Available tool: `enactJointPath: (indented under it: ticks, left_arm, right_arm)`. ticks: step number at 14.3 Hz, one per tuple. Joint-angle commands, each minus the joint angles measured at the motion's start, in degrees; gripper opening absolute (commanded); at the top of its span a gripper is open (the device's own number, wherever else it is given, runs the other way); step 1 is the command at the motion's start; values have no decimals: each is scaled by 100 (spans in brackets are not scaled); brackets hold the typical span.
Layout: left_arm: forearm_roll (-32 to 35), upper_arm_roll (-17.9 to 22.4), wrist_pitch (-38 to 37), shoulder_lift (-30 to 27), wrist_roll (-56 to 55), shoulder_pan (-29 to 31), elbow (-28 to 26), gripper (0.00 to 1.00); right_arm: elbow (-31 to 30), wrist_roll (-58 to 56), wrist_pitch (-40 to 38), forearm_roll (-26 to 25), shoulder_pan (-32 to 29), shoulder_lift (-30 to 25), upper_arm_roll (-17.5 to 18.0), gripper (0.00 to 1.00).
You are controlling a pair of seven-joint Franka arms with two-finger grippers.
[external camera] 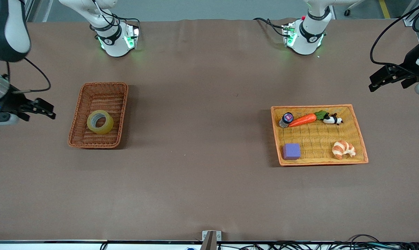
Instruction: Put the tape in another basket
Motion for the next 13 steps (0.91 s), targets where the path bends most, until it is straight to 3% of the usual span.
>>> enactJointPath:
  ticks: [1, 3, 5, 7, 9, 13]
  left_arm:
    - [-5, -11, -4, 53, 90, -65, 107, 100]
    - [-5, -11, -4, 53, 90, -74, 107, 100]
    - [-5, -20, -4, 53, 90, -74, 107, 100]
    - [-5, -20, -4, 53, 99, -83, 107, 100]
    - [-5, -20, -4, 53, 90, -75, 107, 100]
    - [-13, -20, -13, 53, 99, -66, 98, 100]
  right_arm:
    - [1098, 176, -706, -243, 36, 123, 20, 100]
    - [1415, 316, -1004, -190, 10, 124, 11, 100]
    - [1723, 1323, -1749, -146, 36, 115, -33, 100]
    - [2057, 1495, -2331, -137, 167, 115, -94, 100]
    - [2067, 1539, -2421, -137, 439, 54, -366, 100]
    - [2014, 1477, -2325, 82, 458, 88, -358, 100]
